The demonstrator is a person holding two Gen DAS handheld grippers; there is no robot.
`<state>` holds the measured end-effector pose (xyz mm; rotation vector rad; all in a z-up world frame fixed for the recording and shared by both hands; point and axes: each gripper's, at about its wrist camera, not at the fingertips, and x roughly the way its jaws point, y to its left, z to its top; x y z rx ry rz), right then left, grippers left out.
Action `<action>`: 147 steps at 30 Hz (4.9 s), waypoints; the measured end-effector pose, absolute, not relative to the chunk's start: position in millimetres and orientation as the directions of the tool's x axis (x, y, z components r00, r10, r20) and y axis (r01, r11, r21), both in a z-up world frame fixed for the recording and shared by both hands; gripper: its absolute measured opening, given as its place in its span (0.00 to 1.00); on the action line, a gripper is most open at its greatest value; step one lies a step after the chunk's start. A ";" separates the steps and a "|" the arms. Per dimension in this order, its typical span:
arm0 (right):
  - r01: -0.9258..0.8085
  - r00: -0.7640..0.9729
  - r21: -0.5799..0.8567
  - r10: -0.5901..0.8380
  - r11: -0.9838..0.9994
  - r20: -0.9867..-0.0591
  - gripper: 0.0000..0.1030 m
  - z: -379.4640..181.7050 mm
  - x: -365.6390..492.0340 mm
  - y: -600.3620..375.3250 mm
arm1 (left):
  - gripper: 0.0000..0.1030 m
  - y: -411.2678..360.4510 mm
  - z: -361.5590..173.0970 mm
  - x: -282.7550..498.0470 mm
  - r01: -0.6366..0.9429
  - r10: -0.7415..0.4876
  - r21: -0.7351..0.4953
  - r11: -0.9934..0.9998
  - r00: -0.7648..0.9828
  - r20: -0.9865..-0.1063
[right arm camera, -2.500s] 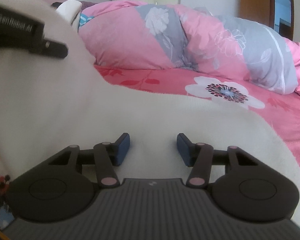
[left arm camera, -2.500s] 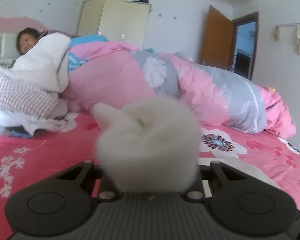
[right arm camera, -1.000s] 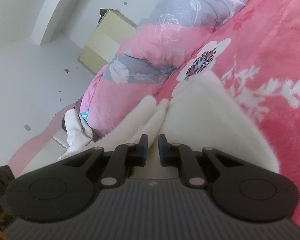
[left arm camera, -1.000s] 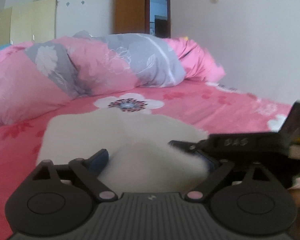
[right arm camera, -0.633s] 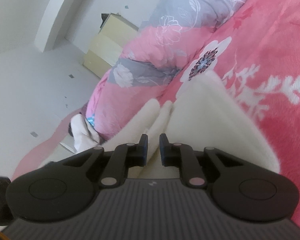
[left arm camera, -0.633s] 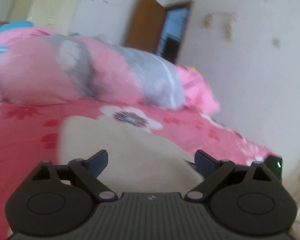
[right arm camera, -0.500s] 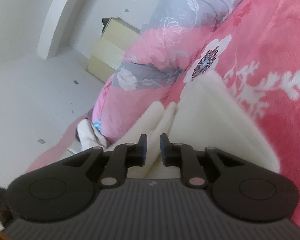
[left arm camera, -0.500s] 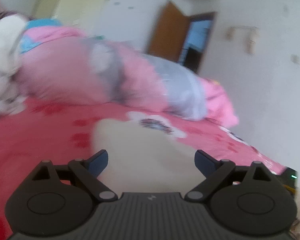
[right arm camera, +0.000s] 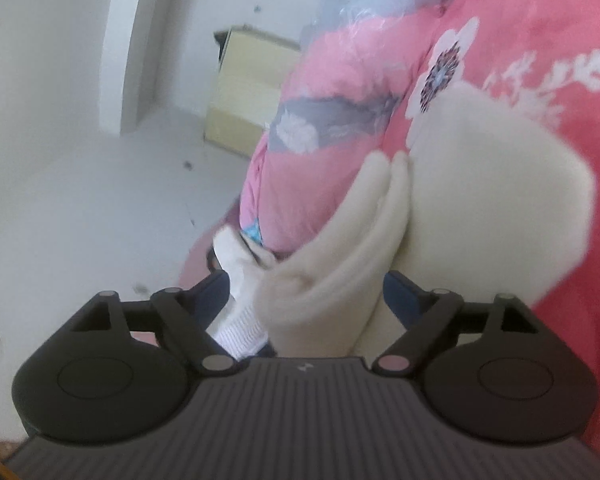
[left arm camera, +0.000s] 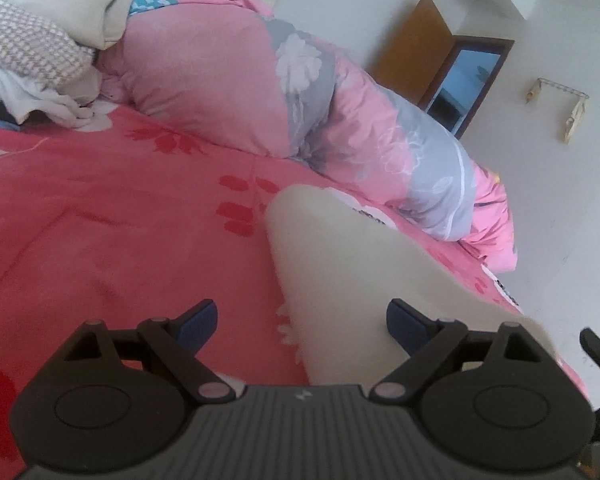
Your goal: Fold towel
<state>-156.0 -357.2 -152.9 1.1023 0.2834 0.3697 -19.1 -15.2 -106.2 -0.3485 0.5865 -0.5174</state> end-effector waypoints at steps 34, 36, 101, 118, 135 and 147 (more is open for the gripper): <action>-0.113 0.947 0.694 0.288 0.711 -0.140 0.21 -135.5 -108.2 -329.5 | 0.87 -96.6 -93.6 20.6 0.479 -0.550 -0.274 0.834 0.685 -0.478; -0.112 0.951 0.693 0.279 0.712 -0.133 0.21 -135.4 -110.6 -333.4 | 0.87 -105.1 -91.0 19.3 0.488 -0.547 -0.255 0.835 0.686 -0.480; 0.010 0.972 0.768 0.173 0.640 -0.157 0.21 -167.1 -154.9 -396.2 | 0.89 -216.8 -86.2 -15.1 0.617 -0.479 0.102 0.781 0.695 -0.537; 0.000 0.964 0.785 0.210 0.619 -0.166 0.19 -178.5 -167.9 -402.9 | 0.90 -223.7 -88.9 -26.9 0.644 -0.484 0.163 0.747 0.696 -0.531; 0.082 0.960 0.788 0.164 0.611 -0.227 0.30 -165.4 -205.1 -412.1 | 0.91 -200.0 -79.1 -29.6 0.673 -0.570 0.033 0.739 0.650 -0.502; 0.138 0.973 0.594 0.002 0.792 -0.229 0.29 -97.3 -233.1 -382.0 | 0.91 -92.4 -59.3 -88.4 0.663 -0.653 -0.111 0.740 0.670 -0.353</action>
